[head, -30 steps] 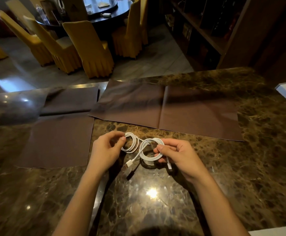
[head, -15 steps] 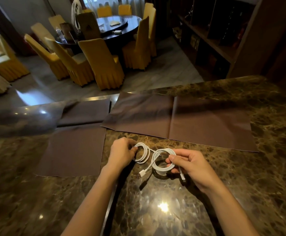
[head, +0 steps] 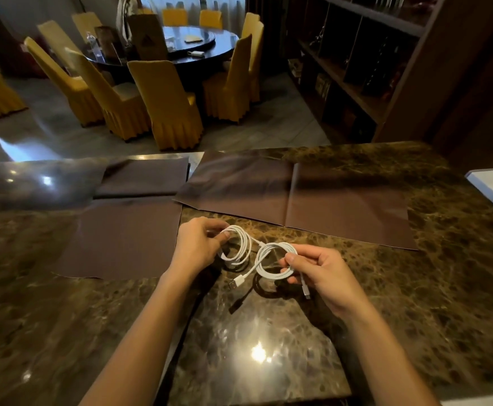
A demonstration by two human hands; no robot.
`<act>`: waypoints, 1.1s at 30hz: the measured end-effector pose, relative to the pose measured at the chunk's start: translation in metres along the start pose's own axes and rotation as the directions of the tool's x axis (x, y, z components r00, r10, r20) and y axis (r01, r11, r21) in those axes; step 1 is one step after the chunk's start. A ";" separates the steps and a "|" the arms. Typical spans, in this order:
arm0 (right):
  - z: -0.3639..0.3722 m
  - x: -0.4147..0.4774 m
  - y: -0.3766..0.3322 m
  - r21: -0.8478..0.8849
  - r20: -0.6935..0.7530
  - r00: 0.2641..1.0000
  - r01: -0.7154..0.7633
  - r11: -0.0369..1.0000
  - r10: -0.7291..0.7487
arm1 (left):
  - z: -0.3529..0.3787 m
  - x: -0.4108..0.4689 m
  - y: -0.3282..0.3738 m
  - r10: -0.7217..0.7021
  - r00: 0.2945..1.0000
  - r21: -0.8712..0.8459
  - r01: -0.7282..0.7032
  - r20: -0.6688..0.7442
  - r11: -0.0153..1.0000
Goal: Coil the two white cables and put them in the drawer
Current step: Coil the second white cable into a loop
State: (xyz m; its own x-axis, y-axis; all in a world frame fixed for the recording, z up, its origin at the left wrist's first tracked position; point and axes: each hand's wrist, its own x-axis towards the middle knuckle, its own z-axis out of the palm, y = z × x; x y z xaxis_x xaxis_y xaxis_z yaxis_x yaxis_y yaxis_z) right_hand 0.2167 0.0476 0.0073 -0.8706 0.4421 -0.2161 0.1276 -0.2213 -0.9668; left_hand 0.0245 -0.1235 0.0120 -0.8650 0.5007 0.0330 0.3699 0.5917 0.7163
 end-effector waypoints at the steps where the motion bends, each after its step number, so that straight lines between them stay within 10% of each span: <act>1: 0.002 -0.004 0.000 0.004 -0.011 1.000 0.006 1.000 -0.006 | -0.003 -0.002 -0.001 0.001 1.000 -0.023 -0.001 -0.001 1.000; 33: 0.075 -0.146 0.042 0.035 -0.501 0.864 0.081 0.996 -0.052 | -0.025 -0.091 -0.016 0.270 0.937 -0.309 -0.195 0.222 0.931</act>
State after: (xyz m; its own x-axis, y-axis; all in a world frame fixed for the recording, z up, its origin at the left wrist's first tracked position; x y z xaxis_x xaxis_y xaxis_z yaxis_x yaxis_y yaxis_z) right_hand 0.3132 -0.0918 0.0080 -0.5211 0.8287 -0.2044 0.0402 -0.2154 -0.9757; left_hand 0.0892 -0.1942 0.0147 -0.6354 0.7691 0.0696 0.4083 0.2581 0.8756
